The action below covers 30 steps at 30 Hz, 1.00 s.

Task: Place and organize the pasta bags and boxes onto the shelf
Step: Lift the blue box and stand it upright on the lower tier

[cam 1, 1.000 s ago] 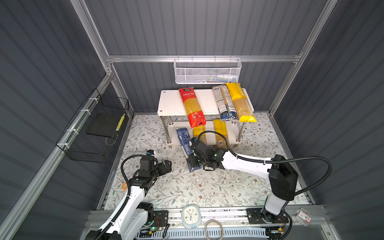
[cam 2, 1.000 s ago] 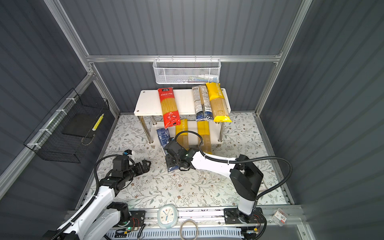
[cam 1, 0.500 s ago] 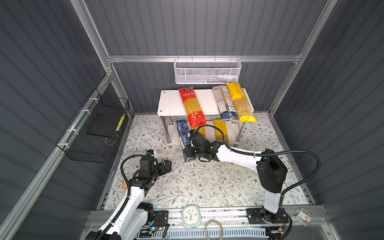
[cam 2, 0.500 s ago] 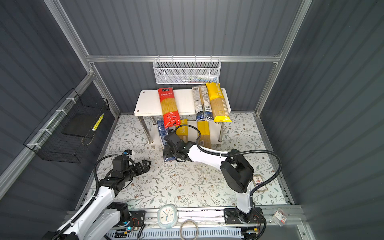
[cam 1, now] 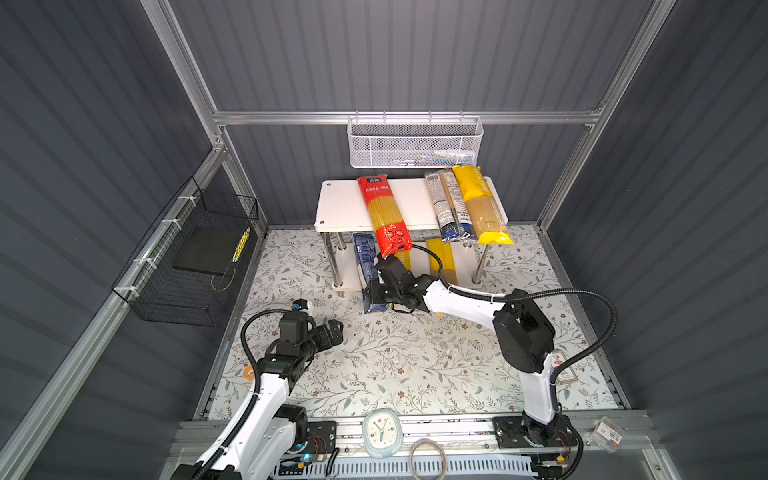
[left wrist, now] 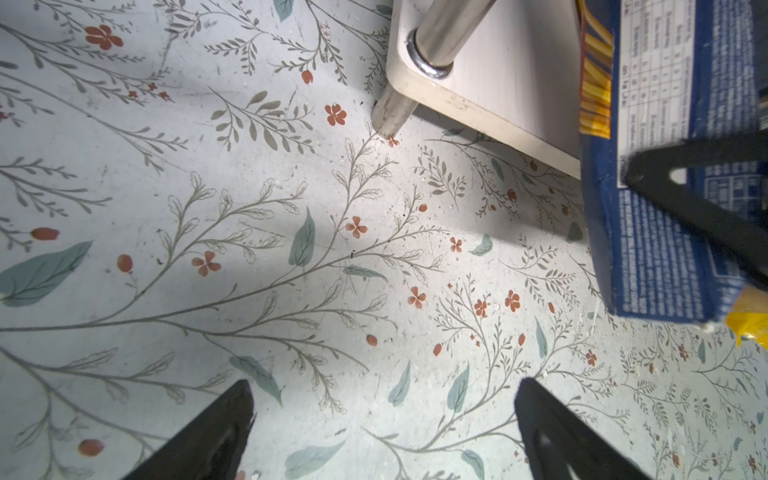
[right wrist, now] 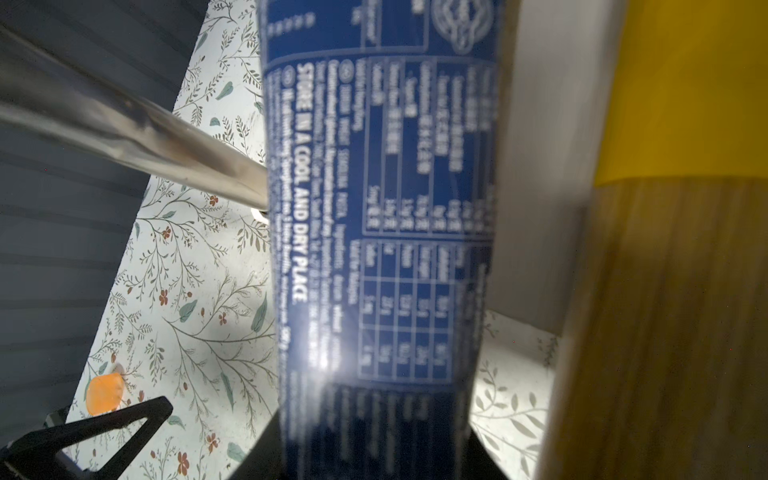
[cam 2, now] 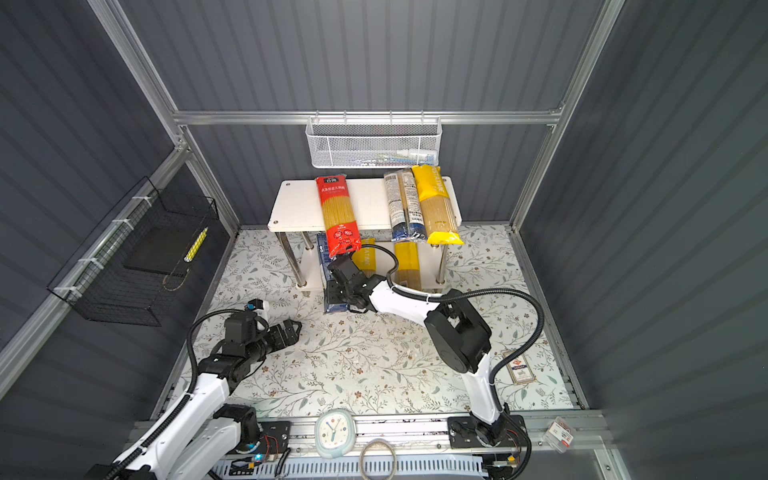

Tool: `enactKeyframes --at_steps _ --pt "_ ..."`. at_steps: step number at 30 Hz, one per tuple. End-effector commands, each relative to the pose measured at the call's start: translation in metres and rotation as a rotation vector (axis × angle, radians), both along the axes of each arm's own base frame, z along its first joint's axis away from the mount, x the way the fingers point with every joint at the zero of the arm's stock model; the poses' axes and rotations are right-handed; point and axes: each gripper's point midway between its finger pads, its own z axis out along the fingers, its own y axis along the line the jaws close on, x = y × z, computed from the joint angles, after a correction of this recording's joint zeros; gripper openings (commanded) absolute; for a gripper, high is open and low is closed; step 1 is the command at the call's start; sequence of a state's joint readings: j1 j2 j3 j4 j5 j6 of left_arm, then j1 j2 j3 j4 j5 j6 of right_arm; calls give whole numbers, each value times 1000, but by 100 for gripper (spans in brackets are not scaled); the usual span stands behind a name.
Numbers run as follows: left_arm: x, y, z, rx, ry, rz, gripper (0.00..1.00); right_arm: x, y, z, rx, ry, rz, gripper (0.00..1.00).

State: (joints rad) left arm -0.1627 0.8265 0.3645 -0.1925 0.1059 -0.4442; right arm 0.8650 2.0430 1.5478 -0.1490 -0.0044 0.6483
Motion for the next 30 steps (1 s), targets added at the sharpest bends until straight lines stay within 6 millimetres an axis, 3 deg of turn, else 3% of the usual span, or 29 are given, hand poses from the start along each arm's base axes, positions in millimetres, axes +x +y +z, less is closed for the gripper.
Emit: enactKeyframes --at_steps 1,16,21,30 --pt "-3 0 -3 4 -2 -10 99 26 26 78 218 -153 -8 36" --pt "-2 -2 -3 1 0 -23 99 45 39 57 300 -87 -18 41" --pt "-3 -2 -4 1 4 -23 99 45 47 58 328 -66 3 53" --pt "-3 -2 -4 2 5 -22 99 40 49 61 343 -54 17 66"
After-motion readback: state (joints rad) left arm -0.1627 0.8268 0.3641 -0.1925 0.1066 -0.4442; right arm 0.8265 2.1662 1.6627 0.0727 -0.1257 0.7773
